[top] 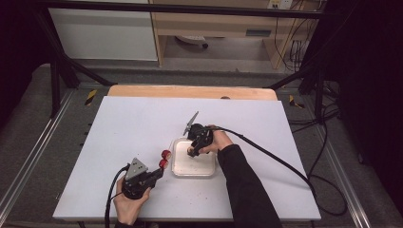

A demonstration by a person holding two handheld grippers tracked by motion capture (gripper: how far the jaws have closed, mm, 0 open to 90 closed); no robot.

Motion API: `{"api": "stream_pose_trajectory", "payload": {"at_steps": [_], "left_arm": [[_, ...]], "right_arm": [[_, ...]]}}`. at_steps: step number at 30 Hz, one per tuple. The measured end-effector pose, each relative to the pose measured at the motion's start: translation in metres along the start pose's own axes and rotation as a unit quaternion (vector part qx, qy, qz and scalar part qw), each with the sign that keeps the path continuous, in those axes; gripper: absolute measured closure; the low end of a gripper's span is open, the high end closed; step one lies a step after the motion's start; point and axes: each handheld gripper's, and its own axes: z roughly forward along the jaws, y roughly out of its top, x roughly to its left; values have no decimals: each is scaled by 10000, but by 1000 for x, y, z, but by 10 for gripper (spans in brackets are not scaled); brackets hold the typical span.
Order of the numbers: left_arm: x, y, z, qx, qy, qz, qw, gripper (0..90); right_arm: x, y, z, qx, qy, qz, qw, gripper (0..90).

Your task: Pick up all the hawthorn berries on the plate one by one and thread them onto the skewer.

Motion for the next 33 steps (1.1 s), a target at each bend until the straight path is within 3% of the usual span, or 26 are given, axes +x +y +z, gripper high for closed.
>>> {"api": "stream_pose_trajectory", "payload": {"at_steps": [11, 15, 21, 27, 30, 32, 33], "left_arm": [[1, 0, -1, 1, 15, 6, 10000, 883], [1, 0, -1, 2, 10, 4, 10000, 883], [-1, -1, -1, -51, 7, -52, 10000, 882], [-5, 0, 0, -83, -8, -59, 9999, 883], [-8, 1, 0, -120, -23, -61, 9999, 882], [-10, 1, 1, -132, -27, -56, 9999, 882], [-12, 2, 2, -135, -36, -53, 9999, 882]], "right_arm": [[0, 2, 0, 41, -64, -55, 10000, 610], [2, 4, -6, -57, -131, 121, 9998, 612], [8, 3, -28, -460, -197, 694, 9963, 613], [17, -7, -49, -1044, -206, 1301, 9858, 614], [21, -15, -58, -1384, -214, 1632, 9766, 615], [24, -23, -65, -1740, -136, 1912, 9659, 615], [25, -26, -67, -1838, -114, 2004, 9622, 615]]}}
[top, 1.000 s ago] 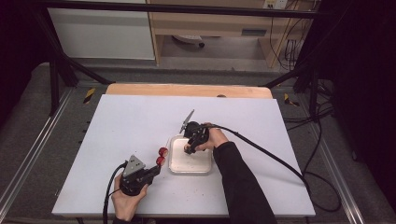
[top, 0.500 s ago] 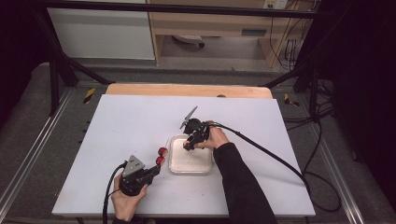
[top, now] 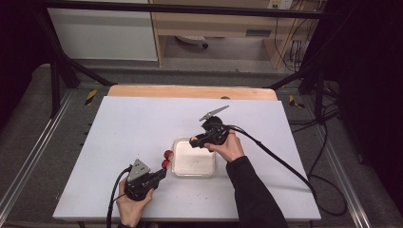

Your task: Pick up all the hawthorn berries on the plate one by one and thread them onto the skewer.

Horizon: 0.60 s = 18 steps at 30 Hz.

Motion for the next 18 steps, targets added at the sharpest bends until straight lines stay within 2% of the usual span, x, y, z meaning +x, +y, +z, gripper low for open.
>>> {"api": "stream_pose_trajectory", "payload": {"at_steps": [4, 8, 11, 13, 18], "left_arm": [[-7, 1, 2, -53, -25, -7, 10000, 882], [-14, 2, 6, -79, -57, -32, 9999, 882], [-21, 2, 9, -117, -104, -57, 9999, 883], [-25, 2, 11, -121, -113, -80, 9998, 882], [-34, 2, 16, -198, -178, -180, 9995, 882]], "right_arm": [[0, -12, -13, -453, 89, 382, 9982, 615], [-1, -25, -22, -991, 206, 880, 9910, 615], [-3, -35, -25, -1349, 257, 1143, 9839, 615], [-5, -40, -27, -1576, 300, 1334, 9780, 615], [-7, -52, -29, -2086, 468, 1759, 9609, 616]]}}
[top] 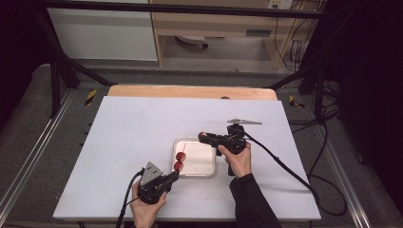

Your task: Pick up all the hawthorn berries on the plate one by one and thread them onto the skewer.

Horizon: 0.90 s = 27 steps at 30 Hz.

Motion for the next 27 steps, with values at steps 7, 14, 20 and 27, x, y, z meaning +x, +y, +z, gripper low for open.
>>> {"api": "stream_pose_trajectory", "payload": {"at_steps": [7, 14, 20, 27], "left_arm": [[-13, -1, 8, -96, -76, -131, 9998, 882], [-27, -1, 19, -158, -130, -185, 9996, 882], [-35, 0, 27, -278, -172, -273, 9991, 882], [-43, 5, 36, -348, -247, -329, 9985, 882]], "right_arm": [[0, -13, -5, -638, 336, 418, 9965, 616], [5, -16, -7, -929, 466, 594, 9928, 616], [7, -16, -9, -1087, 581, 742, 9896, 616], [10, -16, -11, -1222, 711, 895, 9859, 616]]}}
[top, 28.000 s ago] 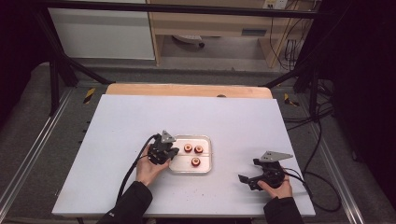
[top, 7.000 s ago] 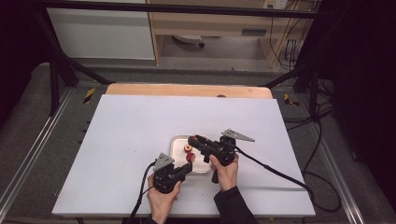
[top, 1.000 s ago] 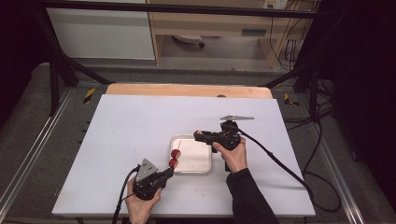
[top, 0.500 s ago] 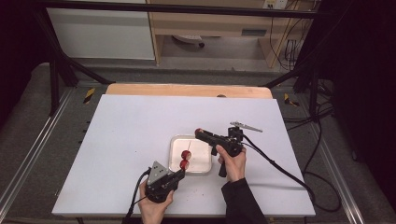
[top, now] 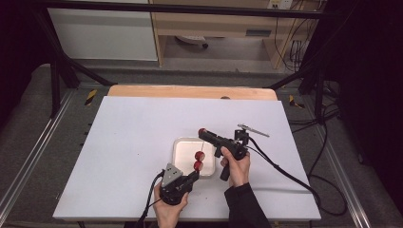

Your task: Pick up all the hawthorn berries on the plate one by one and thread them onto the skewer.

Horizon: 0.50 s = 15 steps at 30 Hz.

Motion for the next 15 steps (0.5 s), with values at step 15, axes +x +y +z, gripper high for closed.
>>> {"api": "stream_pose_trajectory", "payload": {"at_steps": [15], "left_arm": [[2, 0, 3, -138, 20, -143, 9998, 882]], "right_arm": [[1, 0, -1, -11, 67, 17, 10000, 616]]}}
